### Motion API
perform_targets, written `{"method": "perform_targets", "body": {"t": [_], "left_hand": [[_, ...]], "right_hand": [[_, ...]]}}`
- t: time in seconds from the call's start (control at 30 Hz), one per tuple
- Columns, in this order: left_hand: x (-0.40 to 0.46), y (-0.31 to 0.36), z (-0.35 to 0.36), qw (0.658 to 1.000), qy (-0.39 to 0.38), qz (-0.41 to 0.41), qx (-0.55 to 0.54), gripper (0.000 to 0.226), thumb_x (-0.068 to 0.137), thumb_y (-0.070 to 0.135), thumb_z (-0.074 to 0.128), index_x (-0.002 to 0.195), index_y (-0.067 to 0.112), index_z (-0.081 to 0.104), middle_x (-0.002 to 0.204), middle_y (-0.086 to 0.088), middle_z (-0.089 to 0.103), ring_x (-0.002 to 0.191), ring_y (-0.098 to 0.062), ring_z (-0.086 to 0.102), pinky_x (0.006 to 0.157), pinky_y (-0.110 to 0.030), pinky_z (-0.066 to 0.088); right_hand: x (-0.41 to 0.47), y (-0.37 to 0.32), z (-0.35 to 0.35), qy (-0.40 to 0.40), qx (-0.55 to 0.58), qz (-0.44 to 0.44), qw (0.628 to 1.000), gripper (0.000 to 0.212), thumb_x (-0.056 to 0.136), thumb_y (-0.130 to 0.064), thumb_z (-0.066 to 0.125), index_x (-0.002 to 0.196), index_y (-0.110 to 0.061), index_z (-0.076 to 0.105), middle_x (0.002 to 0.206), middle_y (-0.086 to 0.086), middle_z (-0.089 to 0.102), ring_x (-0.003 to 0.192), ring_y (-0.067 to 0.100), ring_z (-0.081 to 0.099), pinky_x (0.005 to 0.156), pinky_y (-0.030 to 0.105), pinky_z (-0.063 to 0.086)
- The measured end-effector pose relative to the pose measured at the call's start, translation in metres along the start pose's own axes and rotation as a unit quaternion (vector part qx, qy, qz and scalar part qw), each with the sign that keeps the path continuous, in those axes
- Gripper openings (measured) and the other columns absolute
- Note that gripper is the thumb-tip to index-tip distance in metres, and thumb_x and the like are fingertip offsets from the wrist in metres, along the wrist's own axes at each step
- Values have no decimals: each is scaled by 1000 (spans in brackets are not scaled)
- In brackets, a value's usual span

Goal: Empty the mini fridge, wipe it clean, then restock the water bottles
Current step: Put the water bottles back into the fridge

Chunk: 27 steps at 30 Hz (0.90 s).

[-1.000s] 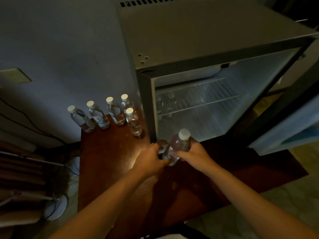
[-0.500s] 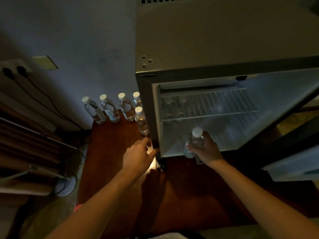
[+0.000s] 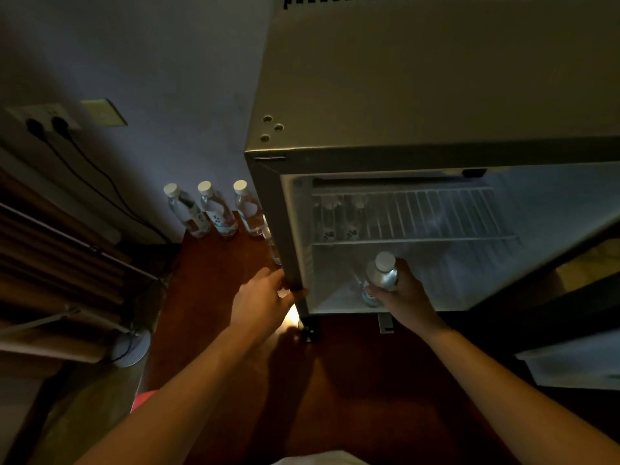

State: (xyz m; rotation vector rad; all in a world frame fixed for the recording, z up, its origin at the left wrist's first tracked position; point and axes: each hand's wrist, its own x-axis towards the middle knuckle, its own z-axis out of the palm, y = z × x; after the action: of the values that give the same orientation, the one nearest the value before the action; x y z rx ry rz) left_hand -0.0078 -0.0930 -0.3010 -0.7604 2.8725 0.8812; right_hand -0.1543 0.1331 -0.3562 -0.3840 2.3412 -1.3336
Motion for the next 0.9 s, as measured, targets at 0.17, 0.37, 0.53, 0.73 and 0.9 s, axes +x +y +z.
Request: {"method": "perform_targets", "body": {"t": [0.17,0.37,0.53,0.73,0.9], "left_hand": [[2,1,-2,1000,-14,-2,5,35,90,49,61,120,31,64,116,8,54,97,-10,58,85,-35,56],[7,3,-5,999,-36,-13,12,36,89,53,62,114,27,64,112,8,52,93,-9,57,83,-33,56],[11,0,-5,999,-48,-9,18,41,87,58,61,118,31,65,117,10,54,94,-7,58,84,-33,56],[10,5,-9,998,-61,-21,25,36,89,51,63,115,26,65,116,9,53,96,-8,58,85,-32,55],[8,8,-12,998,-58,-14,14,33,90,48,64,115,26,66,118,8,54,98,-8,59,87,-32,55]], "right_hand": [[12,7,-1,1,11,8,1000,66,73,-21,83,127,-27,46,114,-7,64,105,16,62,89,35,51],[24,2,-2,-6,-10,8,1000,69,77,-23,81,134,-28,41,118,-7,60,108,15,59,88,34,48],[44,-2,-4,2,-23,13,1000,63,80,-20,78,133,-17,46,122,-1,59,112,17,57,86,30,43],[68,-7,-7,-10,-29,36,999,55,86,-13,73,136,-5,50,126,14,61,119,30,57,91,33,45],[87,-15,-8,1,-35,42,999,93,85,-24,75,155,-23,14,153,9,35,137,30,39,99,33,39]]}}
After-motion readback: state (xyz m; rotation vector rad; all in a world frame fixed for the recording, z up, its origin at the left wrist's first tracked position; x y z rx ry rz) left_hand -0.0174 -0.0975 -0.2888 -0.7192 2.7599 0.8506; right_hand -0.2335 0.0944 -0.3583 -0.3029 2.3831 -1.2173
